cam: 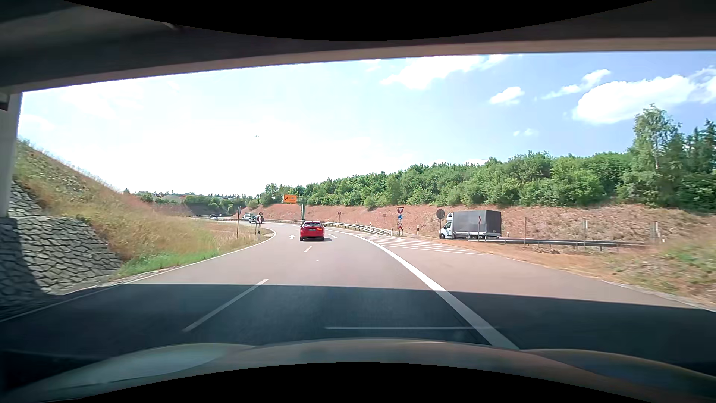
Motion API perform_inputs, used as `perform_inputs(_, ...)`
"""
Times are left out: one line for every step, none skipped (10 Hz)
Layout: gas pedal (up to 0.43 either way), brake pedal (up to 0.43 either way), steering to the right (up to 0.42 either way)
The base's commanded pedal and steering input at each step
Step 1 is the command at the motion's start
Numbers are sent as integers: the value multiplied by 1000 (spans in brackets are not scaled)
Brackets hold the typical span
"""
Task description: Follow the waypoints while adhering to traffic rules and regulations
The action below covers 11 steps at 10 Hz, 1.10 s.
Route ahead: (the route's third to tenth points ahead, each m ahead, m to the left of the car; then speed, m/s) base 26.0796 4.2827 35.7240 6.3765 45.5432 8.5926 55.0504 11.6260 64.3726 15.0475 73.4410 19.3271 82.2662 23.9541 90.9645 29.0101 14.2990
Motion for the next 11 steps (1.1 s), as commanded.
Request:
perform_inputs(118,0,-39)
perform_inputs(118,0,-38)
perform_inputs(118,0,-37)
perform_inputs(130,0,-35)
perform_inputs(130,0,-35)
perform_inputs(130,0,-35)
perform_inputs(130,0,-35)
perform_inputs(130,0,-35)
perform_inputs(130,0,-34)
perform_inputs(130,0,-35)
perform_inputs(130,0,-34)
